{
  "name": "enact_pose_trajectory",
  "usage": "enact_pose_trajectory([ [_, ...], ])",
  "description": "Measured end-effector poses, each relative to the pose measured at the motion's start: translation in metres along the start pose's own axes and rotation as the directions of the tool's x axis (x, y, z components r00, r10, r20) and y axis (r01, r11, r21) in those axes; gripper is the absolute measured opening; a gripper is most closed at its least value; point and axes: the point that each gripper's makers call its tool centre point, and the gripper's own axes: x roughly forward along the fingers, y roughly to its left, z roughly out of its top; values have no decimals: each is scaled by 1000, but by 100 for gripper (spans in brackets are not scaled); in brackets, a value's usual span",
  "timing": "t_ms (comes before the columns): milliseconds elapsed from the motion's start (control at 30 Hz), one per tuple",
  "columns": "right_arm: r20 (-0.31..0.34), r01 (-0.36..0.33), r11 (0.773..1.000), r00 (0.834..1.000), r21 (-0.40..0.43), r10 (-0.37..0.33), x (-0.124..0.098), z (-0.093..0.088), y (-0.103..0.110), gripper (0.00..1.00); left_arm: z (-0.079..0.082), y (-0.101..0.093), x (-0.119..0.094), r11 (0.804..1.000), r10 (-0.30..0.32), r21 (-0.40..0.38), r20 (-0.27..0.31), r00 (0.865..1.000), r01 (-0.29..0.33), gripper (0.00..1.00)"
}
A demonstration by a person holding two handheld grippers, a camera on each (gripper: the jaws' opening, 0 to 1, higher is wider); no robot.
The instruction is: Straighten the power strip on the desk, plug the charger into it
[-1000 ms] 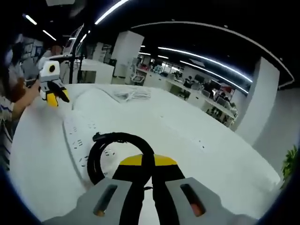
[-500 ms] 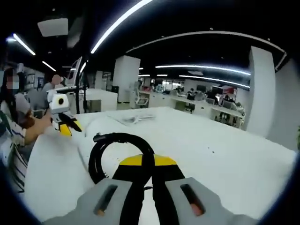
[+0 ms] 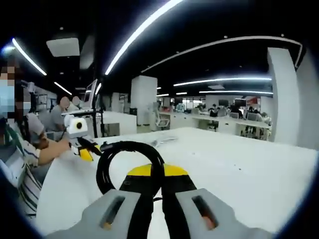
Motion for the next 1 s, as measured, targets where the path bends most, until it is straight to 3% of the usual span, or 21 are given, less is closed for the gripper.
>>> enact_pose_trajectory([
  [367, 64, -52, 998, 997, 32, 49, -5, 5, 1, 3, 2, -7, 18, 999, -23, 25, -18, 1000, 24, 23],
  [1000, 113, -133, 990, 985, 45, 128, -3, 19, 11, 3, 12, -24, 63, 993, -97, 60, -59, 994, 101, 23],
])
